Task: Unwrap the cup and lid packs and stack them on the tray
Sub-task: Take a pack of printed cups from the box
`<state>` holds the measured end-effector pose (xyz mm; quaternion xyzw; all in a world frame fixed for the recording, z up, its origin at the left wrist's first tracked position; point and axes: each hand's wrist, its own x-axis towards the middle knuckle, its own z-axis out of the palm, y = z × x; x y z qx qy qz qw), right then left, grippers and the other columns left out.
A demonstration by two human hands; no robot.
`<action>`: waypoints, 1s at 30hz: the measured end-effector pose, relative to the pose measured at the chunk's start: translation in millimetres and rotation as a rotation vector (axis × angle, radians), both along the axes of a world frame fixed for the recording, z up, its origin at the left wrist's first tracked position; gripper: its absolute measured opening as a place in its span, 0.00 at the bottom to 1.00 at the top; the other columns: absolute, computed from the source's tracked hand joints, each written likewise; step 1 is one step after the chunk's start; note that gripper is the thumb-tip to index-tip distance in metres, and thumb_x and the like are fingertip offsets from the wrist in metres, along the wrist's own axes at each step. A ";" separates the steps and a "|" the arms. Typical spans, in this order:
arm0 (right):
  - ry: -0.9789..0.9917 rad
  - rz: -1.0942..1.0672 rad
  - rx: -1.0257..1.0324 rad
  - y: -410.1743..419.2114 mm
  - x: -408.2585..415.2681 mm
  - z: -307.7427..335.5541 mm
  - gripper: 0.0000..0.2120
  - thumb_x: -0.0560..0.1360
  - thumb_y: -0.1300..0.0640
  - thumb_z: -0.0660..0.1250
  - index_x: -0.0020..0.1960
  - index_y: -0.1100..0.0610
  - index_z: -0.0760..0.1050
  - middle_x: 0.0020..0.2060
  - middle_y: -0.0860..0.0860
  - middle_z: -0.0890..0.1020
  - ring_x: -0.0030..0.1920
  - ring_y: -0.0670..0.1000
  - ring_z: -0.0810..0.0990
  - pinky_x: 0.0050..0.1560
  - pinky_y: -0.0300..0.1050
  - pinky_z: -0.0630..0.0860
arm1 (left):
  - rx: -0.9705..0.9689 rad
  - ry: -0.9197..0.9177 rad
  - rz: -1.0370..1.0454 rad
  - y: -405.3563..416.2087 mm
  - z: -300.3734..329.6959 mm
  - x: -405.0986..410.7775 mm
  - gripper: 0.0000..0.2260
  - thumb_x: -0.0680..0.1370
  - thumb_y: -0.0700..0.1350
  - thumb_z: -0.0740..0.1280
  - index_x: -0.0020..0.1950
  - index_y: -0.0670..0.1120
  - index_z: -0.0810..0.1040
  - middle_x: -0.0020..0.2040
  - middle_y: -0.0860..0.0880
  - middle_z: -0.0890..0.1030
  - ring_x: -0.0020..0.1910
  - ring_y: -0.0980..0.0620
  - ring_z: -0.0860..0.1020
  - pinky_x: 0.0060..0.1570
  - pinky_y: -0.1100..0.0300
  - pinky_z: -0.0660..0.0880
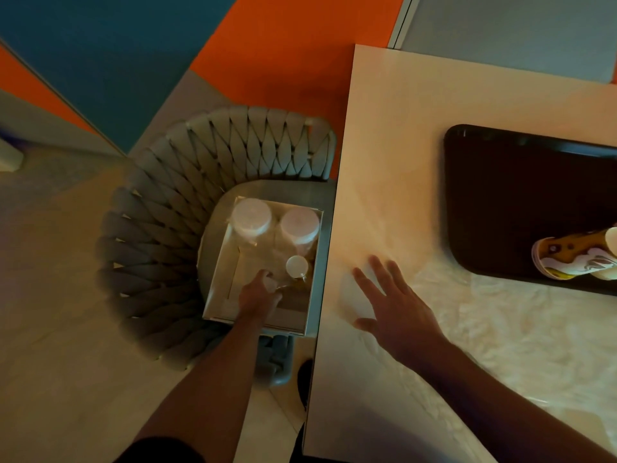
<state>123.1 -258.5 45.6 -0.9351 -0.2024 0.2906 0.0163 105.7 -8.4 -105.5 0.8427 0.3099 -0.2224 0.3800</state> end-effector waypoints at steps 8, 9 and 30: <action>-0.017 0.005 0.017 -1.2 -1.5 -0.6 0.43 0.79 0.41 0.64 0.82 0.46 0.38 0.81 0.51 0.35 0.77 0.55 0.31 0.78 0.55 0.56 | -0.104 -0.059 0.351 15.4 1.4 -10.2 0.14 0.72 0.45 0.75 0.54 0.55 0.77 0.51 0.49 0.79 0.51 0.45 0.79 0.44 0.54 0.77; -0.019 0.002 0.021 -1.3 -1.4 -0.5 0.43 0.79 0.41 0.64 0.82 0.46 0.38 0.81 0.51 0.35 0.76 0.55 0.31 0.78 0.56 0.56 | -0.134 -0.079 0.411 17.7 5.5 -13.8 0.15 0.72 0.45 0.76 0.54 0.56 0.76 0.52 0.47 0.80 0.51 0.44 0.79 0.46 0.52 0.79; 0.542 -0.570 1.152 -5.1 5.1 107.6 0.20 0.68 0.48 0.75 0.58 0.54 0.82 0.51 0.51 0.87 0.53 0.50 0.83 0.55 0.46 0.79 | -0.667 -0.653 0.267 -54.9 249.1 -89.5 0.22 0.65 0.40 0.77 0.57 0.55 0.82 0.57 0.53 0.83 0.57 0.51 0.82 0.53 0.56 0.81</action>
